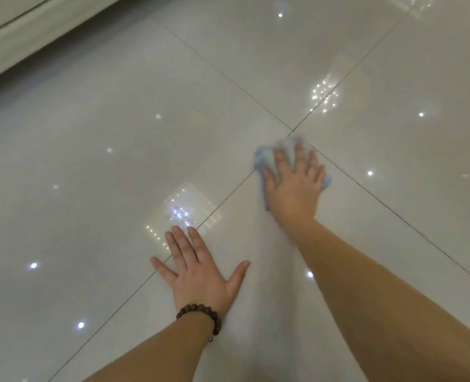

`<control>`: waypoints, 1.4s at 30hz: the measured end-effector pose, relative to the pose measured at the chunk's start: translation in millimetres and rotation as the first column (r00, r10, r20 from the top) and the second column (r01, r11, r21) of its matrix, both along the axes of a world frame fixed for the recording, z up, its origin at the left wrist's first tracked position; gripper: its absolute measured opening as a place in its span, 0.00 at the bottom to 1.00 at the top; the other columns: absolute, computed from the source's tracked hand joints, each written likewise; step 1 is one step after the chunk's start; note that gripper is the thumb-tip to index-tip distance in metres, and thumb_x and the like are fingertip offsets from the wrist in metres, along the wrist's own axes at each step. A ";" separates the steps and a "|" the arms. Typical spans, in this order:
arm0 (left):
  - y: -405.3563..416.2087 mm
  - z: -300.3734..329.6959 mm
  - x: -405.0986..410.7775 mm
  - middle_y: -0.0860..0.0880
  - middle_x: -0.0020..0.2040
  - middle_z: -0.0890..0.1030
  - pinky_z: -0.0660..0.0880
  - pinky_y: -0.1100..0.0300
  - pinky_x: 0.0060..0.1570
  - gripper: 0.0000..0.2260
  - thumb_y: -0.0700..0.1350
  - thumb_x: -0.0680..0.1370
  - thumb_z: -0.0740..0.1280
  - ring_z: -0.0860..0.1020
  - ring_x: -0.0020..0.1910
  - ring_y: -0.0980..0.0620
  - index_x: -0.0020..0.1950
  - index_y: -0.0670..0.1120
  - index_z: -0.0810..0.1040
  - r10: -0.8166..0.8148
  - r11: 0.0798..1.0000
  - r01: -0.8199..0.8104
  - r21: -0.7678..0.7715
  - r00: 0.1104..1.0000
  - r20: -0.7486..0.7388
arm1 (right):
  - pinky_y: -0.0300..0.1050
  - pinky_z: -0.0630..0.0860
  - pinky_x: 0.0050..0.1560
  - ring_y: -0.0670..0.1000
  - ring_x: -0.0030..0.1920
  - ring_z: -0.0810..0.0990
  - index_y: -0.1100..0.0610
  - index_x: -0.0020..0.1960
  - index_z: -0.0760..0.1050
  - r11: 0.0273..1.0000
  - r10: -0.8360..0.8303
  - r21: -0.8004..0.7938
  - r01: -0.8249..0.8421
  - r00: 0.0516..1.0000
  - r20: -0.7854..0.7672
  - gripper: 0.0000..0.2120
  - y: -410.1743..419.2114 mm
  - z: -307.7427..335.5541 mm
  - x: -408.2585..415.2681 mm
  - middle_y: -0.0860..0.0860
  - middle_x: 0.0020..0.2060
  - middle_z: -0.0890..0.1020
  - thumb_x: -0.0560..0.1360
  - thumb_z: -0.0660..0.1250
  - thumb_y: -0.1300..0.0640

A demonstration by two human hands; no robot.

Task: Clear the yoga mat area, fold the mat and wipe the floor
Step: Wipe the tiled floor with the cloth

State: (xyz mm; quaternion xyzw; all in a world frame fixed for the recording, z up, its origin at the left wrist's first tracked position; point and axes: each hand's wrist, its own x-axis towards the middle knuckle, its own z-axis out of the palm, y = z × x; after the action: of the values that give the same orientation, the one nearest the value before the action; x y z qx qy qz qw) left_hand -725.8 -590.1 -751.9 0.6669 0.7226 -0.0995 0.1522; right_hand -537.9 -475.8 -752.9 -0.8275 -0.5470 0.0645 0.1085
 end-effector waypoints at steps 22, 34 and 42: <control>-2.0 -1.6 -0.4 0.39 0.78 0.38 0.39 0.31 0.69 0.54 0.79 0.67 0.40 0.33 0.76 0.42 0.77 0.40 0.37 0.017 0.998 -0.017 0.058 1.000 0.007 | 0.59 0.52 0.73 0.60 0.74 0.59 0.44 0.71 0.67 0.880 0.474 -0.006 -0.474 0.880 0.040 0.25 -102.9 -5.0 -19.8 0.52 0.75 0.62 0.77 0.49 0.37; -4.4 4.0 -6.3 0.39 0.77 0.36 0.36 0.30 0.67 0.54 0.80 0.65 0.38 0.32 0.75 0.43 0.77 0.41 0.36 -0.036 0.997 0.028 0.066 0.992 0.124 | 0.61 0.47 0.72 0.61 0.75 0.52 0.44 0.75 0.58 0.969 -0.234 -0.078 0.235 0.972 0.026 0.26 -146.0 -1.0 16.3 0.53 0.77 0.52 0.79 0.50 0.38; -63.0 1.8 -96.7 0.39 0.78 0.37 0.39 0.31 0.69 0.50 0.77 0.70 0.36 0.32 0.76 0.44 0.77 0.40 0.37 -0.163 0.986 0.163 0.047 0.987 -0.006 | 0.57 0.55 0.70 0.62 0.72 0.62 0.46 0.72 0.65 0.895 0.441 -0.110 -0.432 0.893 0.087 0.33 -174.7 -2.0 23.9 0.55 0.74 0.63 0.76 0.40 0.31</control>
State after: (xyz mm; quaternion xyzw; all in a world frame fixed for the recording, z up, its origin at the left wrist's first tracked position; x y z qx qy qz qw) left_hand -822.6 -653.0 -750.1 0.7270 0.6680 -0.0949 0.1270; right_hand -514.0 -650.4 -754.8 -0.6898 -0.7206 0.0658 0.0245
